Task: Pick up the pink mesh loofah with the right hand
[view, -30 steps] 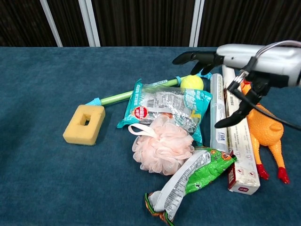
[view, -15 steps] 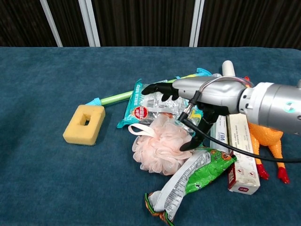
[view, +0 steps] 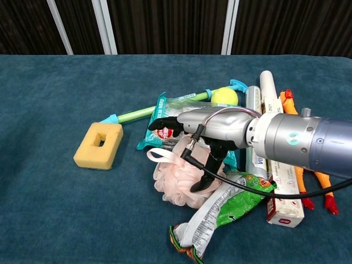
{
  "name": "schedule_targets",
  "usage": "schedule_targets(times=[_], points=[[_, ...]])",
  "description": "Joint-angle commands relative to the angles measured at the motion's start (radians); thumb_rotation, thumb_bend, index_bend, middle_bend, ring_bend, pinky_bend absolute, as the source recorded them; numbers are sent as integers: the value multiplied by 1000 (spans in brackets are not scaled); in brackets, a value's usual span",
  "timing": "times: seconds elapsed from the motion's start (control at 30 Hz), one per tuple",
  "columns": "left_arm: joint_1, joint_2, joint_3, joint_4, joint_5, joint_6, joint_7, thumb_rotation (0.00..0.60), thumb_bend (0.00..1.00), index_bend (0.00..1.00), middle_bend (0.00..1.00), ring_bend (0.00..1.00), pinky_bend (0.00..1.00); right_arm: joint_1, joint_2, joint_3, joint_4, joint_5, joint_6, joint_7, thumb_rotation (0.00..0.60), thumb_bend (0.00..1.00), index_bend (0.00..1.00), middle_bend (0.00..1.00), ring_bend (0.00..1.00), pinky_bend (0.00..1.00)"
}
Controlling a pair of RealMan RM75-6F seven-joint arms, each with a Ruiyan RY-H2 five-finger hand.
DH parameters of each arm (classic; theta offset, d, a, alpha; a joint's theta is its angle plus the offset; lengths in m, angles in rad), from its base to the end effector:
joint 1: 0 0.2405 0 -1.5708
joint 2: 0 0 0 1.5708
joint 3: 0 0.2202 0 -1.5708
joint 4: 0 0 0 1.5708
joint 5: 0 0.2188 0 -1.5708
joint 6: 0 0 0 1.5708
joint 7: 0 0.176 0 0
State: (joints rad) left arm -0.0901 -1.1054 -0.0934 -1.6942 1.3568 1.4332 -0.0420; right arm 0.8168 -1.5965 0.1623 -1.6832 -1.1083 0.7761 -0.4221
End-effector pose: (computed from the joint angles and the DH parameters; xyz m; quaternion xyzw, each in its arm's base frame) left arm -0.2870 0.2192 0.1380 -0.5320 -0.4535 -0.3985 0.5937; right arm -0.0355 -0.2791 -0.0915 0.8211 -0.3810 0.3503 0.2405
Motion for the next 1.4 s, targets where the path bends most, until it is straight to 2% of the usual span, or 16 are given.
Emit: schedule_targets(times=[0.03,0.13,0.23,0.3,0.37,0.47,0.6,0.83,1.07,1.23,1.33,1.4], points=[[0,0,-1,-2,-3,-1,-2,600,484,241,44,18,0,14,-1,-17,1,37,4,-33,600,132,48,129,197,165],[-1,0,-2,-4,-6,-3,0,600,485,243,44,19,0,30,16,-38,-12,76,-12,-66,600,133,73,176,232,165],[0,0,-2,-6,-8,-3,2,600,488,244,44,19,0,44,31,-51,-31,106,-19,-86,600,182,147,271,330,165],[0,0,-5,-9,-10,-1,-3,600,498,247,43,20,0,50,34,-52,-43,105,-16,-82,600,266,241,363,415,179],[1,0,-6,-9,-12,-1,-8,600,507,251,43,22,0,44,27,-55,-42,78,0,-63,600,376,382,492,525,226],[1,0,-9,-10,-14,1,-14,600,509,253,43,24,0,31,21,-51,-40,41,19,-11,600,482,490,560,587,258],[2,-1,-11,-9,-13,4,-17,600,509,254,43,25,0,10,25,-26,-35,-10,55,76,600,507,506,563,596,260],[2,1,-10,-10,-15,3,-17,600,509,254,43,25,0,-68,67,41,-36,-168,218,309,600,508,518,542,595,260],[2,1,-10,-11,-15,3,-14,600,509,254,43,25,0,-134,195,96,-88,-214,307,494,600,504,520,538,589,260],[4,2,-11,-14,-17,6,-11,600,509,254,43,25,0,-202,303,148,-141,-259,382,764,600,489,520,532,583,257],[5,1,-12,-14,-16,9,-11,600,509,254,43,25,0,-232,351,154,-152,-291,405,895,600,480,519,532,583,258],[5,2,-12,-13,-18,8,-11,600,510,254,43,25,0,-244,378,147,-152,-312,408,935,600,475,519,531,583,257]])
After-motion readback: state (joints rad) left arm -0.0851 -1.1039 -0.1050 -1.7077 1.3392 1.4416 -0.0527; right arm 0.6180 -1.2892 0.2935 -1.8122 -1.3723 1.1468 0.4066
